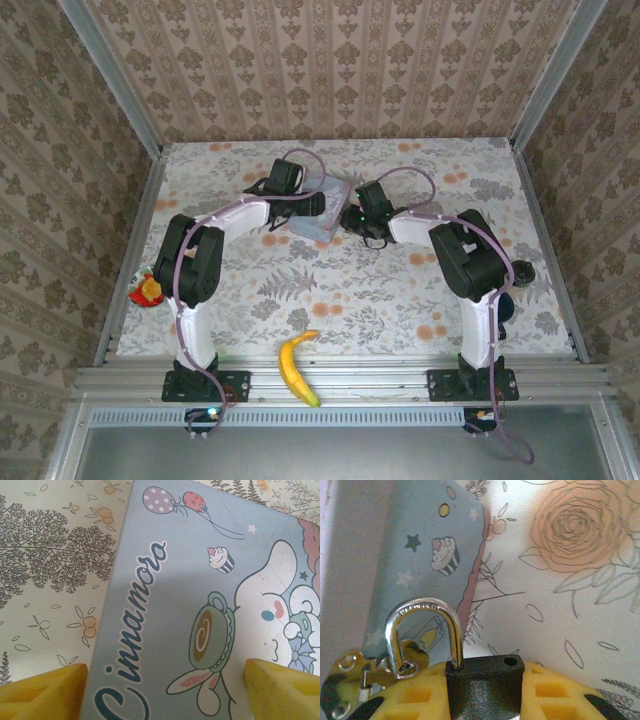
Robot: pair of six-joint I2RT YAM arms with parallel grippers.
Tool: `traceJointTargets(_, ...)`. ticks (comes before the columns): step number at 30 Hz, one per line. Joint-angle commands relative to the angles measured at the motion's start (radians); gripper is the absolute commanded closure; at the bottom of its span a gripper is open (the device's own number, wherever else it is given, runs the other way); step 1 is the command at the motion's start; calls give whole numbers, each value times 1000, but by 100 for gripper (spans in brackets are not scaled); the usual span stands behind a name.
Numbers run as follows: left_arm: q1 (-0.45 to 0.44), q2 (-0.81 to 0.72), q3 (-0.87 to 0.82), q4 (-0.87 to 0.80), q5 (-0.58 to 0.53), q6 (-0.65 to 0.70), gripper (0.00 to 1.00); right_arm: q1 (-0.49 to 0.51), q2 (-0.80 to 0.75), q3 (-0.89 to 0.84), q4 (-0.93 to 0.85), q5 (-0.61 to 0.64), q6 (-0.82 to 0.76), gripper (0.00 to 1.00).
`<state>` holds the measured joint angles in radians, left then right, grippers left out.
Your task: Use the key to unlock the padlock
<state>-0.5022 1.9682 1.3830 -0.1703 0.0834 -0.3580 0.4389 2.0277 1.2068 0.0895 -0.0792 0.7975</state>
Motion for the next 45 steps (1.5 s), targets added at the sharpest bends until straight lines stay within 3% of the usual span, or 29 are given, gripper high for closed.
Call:
traceJointTargets(1, -1, 0, -34, -75, 18, 22, 21, -26, -55, -68, 117, -13, 97, 100)
traceJointTargets(7, -1, -5, -47, -61, 35, 15, 23, -31, -57, -112, 234, -24, 207, 100)
traceJointTargets(12, -1, -6, -50, -48, 48, 20, 24, -26, -93, -110, 183, 19, 184, 100)
traceJointTargets(18, 4, 3, -10, -13, 67, 100, 23, -23, -220, -181, 25, 71, 65, 100)
traceJointTargets(23, 29, 29, 48, 28, 135, 137, 9, -18, -329, -214, -215, 101, -70, 100)
traceJointTargets(27, 40, 70, 109, 39, 150, 185, 6, -15, -393, -256, -355, 123, -132, 100)
traceJointTargets(38, 39, 249, 345, -19, 343, 255, 6, -14, -528, -379, -433, 151, -172, 100)
traceJointTargets(45, 40, 336, 475, -35, 578, 275, 10, -11, -529, -373, -479, 154, -211, 99)
